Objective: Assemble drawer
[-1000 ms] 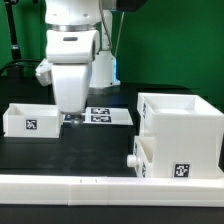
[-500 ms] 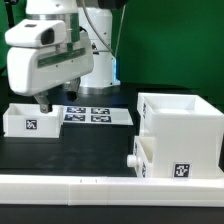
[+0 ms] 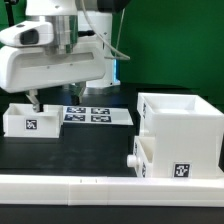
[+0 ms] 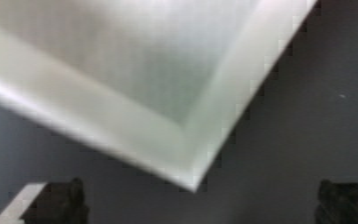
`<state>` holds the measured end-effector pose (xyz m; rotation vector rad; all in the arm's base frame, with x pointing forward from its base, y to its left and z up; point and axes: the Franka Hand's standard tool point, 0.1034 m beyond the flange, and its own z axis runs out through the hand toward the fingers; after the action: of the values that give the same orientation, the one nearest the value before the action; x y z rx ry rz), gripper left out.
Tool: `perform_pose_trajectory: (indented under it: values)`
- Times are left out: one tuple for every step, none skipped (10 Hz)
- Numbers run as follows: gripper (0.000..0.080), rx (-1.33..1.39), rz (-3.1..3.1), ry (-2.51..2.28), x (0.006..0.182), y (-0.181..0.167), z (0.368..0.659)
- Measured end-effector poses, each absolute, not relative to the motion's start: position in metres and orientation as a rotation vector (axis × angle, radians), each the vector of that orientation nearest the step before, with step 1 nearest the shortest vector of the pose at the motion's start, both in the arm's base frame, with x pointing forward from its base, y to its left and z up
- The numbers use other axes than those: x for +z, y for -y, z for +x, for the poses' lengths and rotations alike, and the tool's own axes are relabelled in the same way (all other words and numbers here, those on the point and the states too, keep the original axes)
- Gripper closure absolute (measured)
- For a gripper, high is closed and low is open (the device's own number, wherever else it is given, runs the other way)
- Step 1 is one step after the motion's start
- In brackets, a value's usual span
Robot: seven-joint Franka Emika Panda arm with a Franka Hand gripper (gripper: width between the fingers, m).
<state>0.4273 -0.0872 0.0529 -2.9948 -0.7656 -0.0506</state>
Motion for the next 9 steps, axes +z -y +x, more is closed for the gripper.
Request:
perform_pose_trajectory:
  values:
    - [0.0150, -0.047, -3.053, 0.529, 0.046, 0.089, 0.414]
    - [0.0150, -0.038, -3.077, 0.378, 0.043, 0.085, 0.406]
    - [0.0150, -0.025, -3.087, 0.251, 0.040, 0.081, 0.401]
    - [0.0150, -0.020, -3.092, 0.101, 0.040, 0.078, 0.401]
    - [0.0150, -0.012, -3.087, -0.006, 0.036, 0.078, 0.399]
    - [0.0150, -0.005, -3.082, -0.057, 0.031, 0.078, 0.397]
    - [0.0150, -0.023, -3.085, -0.058, 0.025, 0.079, 0.397]
    - [0.0150, -0.033, -3.090, -0.022, 0.017, 0.080, 0.395]
    - [0.0150, -0.025, -3.090, 0.007, 0.011, 0.083, 0.391]
